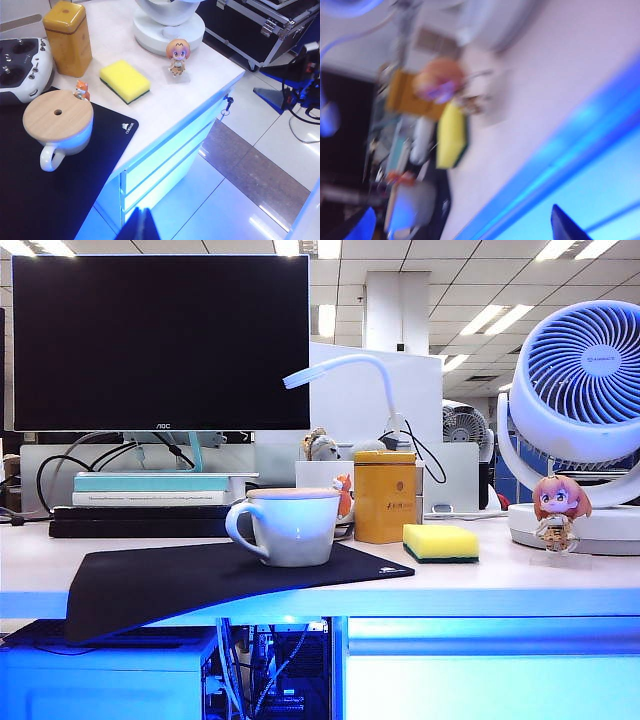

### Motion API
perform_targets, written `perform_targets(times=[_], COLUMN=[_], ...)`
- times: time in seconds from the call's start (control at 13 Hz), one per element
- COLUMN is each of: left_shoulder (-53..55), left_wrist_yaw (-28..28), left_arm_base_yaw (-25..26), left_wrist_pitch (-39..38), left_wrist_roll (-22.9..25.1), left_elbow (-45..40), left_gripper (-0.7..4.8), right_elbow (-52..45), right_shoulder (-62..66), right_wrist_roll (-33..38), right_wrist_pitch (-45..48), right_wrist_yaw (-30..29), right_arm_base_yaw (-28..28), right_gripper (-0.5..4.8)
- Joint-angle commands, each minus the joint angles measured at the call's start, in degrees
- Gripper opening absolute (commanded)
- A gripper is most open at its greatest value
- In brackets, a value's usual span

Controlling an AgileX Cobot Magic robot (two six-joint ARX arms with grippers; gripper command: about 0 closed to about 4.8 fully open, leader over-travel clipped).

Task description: Open the drawer, place the cleaning sponge inside, then close the drawer.

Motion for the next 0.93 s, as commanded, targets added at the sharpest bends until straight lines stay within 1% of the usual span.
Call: perform_targets(times=[0.08, 0.23, 0.31, 0.39, 0.46, 0.54, 0.69, 0.85, 0.93], left_shoulder=[0.0, 0.0, 0.0, 0.04, 0.04, 0.04, 0.04, 0.04, 0.04], left_wrist_yaw=[0.24, 0.24, 0.22, 0.22, 0.24, 0.24, 0.22, 0.24, 0.24], left_arm_base_yaw=[-0.04, -0.04, -0.04, -0.04, -0.04, -0.04, -0.04, -0.04, -0.04], left_wrist_pitch=[0.15, -0.59, -0.57, -0.55, -0.57, -0.59, -0.57, -0.57, -0.85], left_wrist_roll=[0.04, 0.04, 0.04, 0.04, 0.04, 0.04, 0.07, 0.04, 0.07], left_elbow=[0.15, 0.15, 0.13, 0.13, 0.13, 0.13, 0.13, 0.13, 0.13], left_gripper=[-0.06, -0.06, -0.06, -0.06, -0.06, -0.06, -0.06, -0.06, -0.06], right_elbow=[0.13, 0.04, 0.07, 0.07, 0.07, 0.07, 0.04, 0.04, 0.04], right_shoulder=[-0.13, -0.11, -0.11, -0.11, -0.11, -0.11, -0.11, -0.11, -0.09], right_wrist_roll=[-0.33, -2.12, -1.2, -2.58, -4.0, -3.87, -3.43, -2.6, -2.1], right_wrist_pitch=[-3.19, -4.92, -4.94, -4.74, -4.48, -4.37, -4.66, -6.62, -8.7], right_wrist_yaw=[1.16, 2.45, 2.73, -0.72, -2.16, -1.38, -1.79, -1.16, 1.44], right_arm_base_yaw=[0.0, 0.0, -0.02, 0.0, 0.0, 0.0, 0.02, 0.02, 0.04], right_gripper=[4.79, 4.79, 4.79, 4.79, 4.79, 4.79, 4.79, 4.79, 4.79])
